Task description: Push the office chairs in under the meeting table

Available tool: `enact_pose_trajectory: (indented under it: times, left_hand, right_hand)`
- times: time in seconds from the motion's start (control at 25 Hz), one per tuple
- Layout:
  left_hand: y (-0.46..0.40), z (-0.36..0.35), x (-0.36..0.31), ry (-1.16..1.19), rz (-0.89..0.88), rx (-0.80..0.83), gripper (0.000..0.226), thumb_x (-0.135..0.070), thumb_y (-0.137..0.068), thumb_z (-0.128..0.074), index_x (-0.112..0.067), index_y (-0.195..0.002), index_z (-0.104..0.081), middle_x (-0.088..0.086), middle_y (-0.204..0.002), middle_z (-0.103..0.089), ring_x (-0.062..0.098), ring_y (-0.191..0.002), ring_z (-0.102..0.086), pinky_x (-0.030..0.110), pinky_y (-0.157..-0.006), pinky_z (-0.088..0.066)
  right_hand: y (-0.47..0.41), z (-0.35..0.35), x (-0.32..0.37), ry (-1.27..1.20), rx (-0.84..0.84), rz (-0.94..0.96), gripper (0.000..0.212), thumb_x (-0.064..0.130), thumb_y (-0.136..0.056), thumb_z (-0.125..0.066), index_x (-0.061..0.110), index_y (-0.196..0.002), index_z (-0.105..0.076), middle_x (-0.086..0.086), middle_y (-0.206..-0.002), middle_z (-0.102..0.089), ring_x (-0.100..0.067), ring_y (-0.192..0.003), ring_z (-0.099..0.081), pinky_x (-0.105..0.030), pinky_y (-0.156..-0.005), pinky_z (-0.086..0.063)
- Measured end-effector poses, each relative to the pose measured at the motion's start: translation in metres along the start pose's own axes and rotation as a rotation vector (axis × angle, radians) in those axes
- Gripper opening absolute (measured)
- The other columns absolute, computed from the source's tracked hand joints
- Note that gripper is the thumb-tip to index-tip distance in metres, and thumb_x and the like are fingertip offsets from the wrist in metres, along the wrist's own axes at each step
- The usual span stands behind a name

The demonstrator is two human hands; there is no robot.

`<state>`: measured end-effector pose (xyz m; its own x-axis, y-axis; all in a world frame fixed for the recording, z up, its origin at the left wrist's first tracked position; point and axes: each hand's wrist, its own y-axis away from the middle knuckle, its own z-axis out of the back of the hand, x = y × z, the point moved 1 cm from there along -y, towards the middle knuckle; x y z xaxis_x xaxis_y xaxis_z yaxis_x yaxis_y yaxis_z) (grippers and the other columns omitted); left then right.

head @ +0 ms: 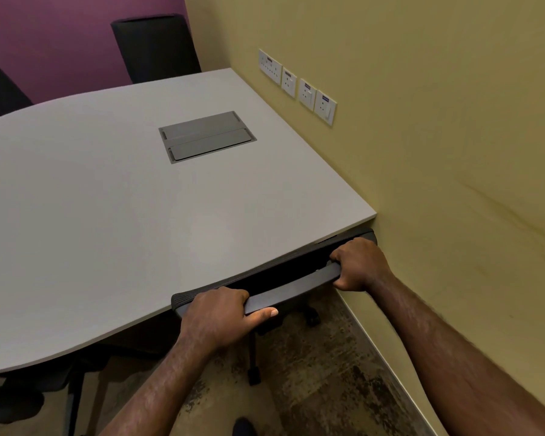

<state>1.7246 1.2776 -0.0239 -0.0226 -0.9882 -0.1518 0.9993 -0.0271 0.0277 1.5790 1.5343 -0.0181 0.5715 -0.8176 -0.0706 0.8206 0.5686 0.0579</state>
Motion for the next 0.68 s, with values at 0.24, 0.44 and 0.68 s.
enact_pose_trajectory:
  times: [0.24,0.44,0.68]
  left_hand:
    - [-0.019,0.002,-0.006,-0.013,0.027,0.014,0.077,-0.099,-0.066,-0.014,-0.028,-0.062,-0.046,-0.012,-0.056,-0.049,0.002,-0.051,-0.044,0.025,-0.045,-0.023]
    - [-0.026,0.000,-0.014,-0.015,0.080,-0.003,0.078,-0.099,-0.066,-0.015,-0.027,-0.061,-0.046,-0.011,-0.055,-0.048,0.003,-0.050,-0.044,0.026,-0.046,-0.022]
    - [-0.019,0.008,-0.014,0.106,0.119,-0.075,0.067,-0.094,-0.070,-0.033,-0.029,-0.066,-0.049,-0.012,-0.059,-0.051,0.002,-0.055,-0.047,0.025,-0.048,-0.031]
  right_hand:
    - [-0.026,-0.004,-0.018,0.016,0.010,0.058,0.027,0.043,-0.053,-0.057,0.015,-0.054,-0.053,0.000,-0.048,-0.050,-0.022,-0.050,-0.050,-0.027,-0.051,-0.029]
    - [-0.035,-0.007,-0.036,0.010,0.011,0.133,0.030,0.052,-0.053,-0.056,0.021,-0.055,-0.053,0.005,-0.048,-0.048,-0.018,-0.050,-0.051,-0.026,-0.055,-0.029]
    - [-0.028,-0.009,-0.042,-0.180,-0.197,0.289,0.061,0.084,-0.063,-0.051,0.025,-0.054,-0.041,0.012,-0.051,-0.038,-0.014,-0.049,-0.047,-0.029,-0.051,-0.029]
